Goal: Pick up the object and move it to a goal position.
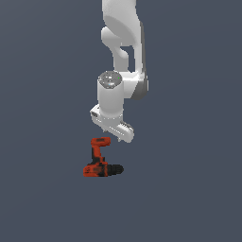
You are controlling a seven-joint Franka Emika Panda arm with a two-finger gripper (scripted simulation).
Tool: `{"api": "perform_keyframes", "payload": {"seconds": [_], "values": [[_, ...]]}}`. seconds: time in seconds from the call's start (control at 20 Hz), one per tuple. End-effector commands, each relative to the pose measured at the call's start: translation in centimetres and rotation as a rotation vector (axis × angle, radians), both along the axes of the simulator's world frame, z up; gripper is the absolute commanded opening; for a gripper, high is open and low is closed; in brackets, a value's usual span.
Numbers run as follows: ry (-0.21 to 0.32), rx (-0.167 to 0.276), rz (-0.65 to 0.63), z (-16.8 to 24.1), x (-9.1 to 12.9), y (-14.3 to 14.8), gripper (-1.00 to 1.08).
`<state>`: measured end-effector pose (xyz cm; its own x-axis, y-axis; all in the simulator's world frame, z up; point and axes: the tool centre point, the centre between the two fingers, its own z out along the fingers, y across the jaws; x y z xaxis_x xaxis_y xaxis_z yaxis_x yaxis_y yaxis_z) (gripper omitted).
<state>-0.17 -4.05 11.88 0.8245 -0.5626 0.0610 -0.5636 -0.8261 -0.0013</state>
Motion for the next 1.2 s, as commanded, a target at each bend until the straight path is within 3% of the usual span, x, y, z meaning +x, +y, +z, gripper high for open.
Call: {"api": "perform_keyframes", "payload": {"seconds": [0.0,1.15], "values": [[-0.009,-0.004,-0.073,-0.7,-0.1,-0.3,0.68],[-0.123,-0.039,-0.696,-5.4,-0.9,-4.0,0.68]]}}
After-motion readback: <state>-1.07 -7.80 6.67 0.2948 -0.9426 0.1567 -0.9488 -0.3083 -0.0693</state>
